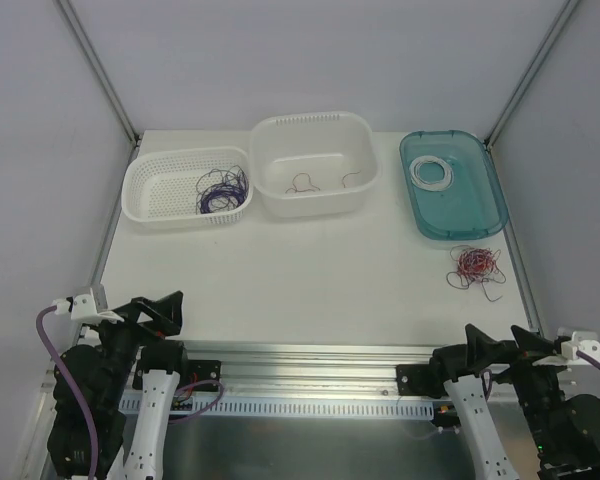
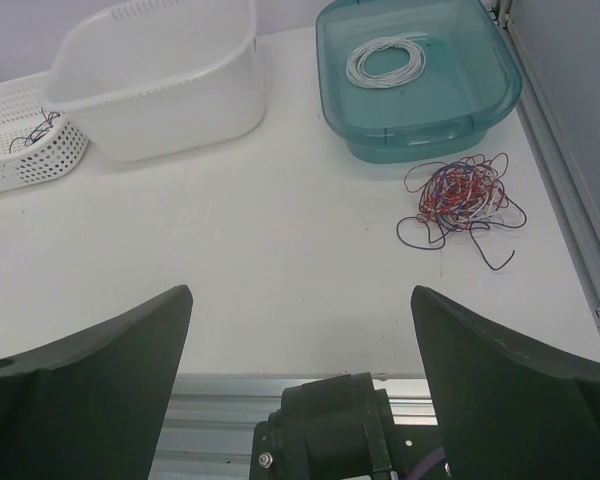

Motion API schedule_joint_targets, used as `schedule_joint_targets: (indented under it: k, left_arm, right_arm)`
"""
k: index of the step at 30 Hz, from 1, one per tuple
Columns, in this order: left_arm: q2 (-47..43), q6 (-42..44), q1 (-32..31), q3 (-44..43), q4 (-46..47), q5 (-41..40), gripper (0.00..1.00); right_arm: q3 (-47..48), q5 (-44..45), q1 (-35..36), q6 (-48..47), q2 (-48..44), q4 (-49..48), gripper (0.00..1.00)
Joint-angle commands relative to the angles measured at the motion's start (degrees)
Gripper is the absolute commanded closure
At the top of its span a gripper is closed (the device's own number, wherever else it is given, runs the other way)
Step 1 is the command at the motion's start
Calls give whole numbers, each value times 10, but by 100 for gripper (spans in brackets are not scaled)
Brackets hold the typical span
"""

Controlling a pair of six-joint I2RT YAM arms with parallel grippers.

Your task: Untangle the cables

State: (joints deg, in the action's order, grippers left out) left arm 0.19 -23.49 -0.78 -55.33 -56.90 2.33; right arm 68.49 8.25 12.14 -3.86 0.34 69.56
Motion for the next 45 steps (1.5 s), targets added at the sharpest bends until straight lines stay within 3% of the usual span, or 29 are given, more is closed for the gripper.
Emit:
schedule_joint_targets:
  k: [1, 8, 16, 23, 26, 29, 38, 41, 45]
  left_arm:
    - [-85, -13, -2, 8, -6, 0, 1]
    - [-77, -46, -2, 31, -13, 32, 1]
    - [7, -100, -2, 71, -13, 65, 1]
    - [96, -118, -2, 124, -11, 126, 1]
    - [98, -147, -17, 152, -7, 116, 1]
    - [77, -133, -18, 169, -8, 127, 1]
    - [80, -97, -30, 153, 0, 123, 1]
    - [90, -91, -30, 151, 0, 117, 1]
    - [113, -93, -30, 148, -1, 142, 1]
  right_arm:
    - [10, -27, -2, -5, -3, 12, 3]
    - [-3, -57, -2, -10, 43, 16, 3]
    - [-28, 25, -2, 42, 210, 24, 3]
    - [-90, 94, -3, 116, 350, -54, 3]
    - [-103, 127, -8, 120, 409, -94, 3]
    - [-107, 129, -50, 118, 470, -145, 3]
    - [-156, -17, -260, 181, 575, -302, 3]
    - [-165, -49, -335, 215, 623, -314, 2]
    - [-192, -47, -352, 251, 665, -372, 6]
